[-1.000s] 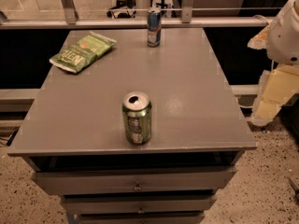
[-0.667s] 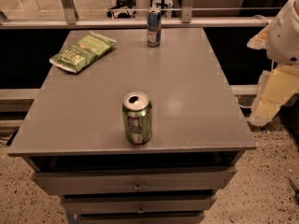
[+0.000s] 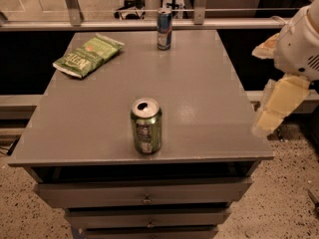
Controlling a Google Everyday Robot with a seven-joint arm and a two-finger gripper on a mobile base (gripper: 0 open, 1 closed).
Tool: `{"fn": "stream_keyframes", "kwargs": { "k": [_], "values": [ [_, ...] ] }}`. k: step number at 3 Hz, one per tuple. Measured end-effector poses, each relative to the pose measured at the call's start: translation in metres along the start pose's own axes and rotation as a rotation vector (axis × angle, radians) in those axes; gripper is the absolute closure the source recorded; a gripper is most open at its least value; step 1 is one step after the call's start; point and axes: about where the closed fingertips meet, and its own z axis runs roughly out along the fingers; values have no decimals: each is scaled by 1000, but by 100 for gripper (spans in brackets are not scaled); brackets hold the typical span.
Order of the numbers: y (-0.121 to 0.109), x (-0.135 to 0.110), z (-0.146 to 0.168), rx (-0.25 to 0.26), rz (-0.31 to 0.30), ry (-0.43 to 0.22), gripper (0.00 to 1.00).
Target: Knock green can over
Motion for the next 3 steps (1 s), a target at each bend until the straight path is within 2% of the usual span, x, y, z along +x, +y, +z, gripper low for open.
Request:
{"fn": "stream_keyframes", "kwargs": {
  "k": [2, 3],
  "values": [
    [15, -80, 86, -92, 17, -374, 0],
    [20, -114, 112, -128, 20, -518, 0]
  ]
}}
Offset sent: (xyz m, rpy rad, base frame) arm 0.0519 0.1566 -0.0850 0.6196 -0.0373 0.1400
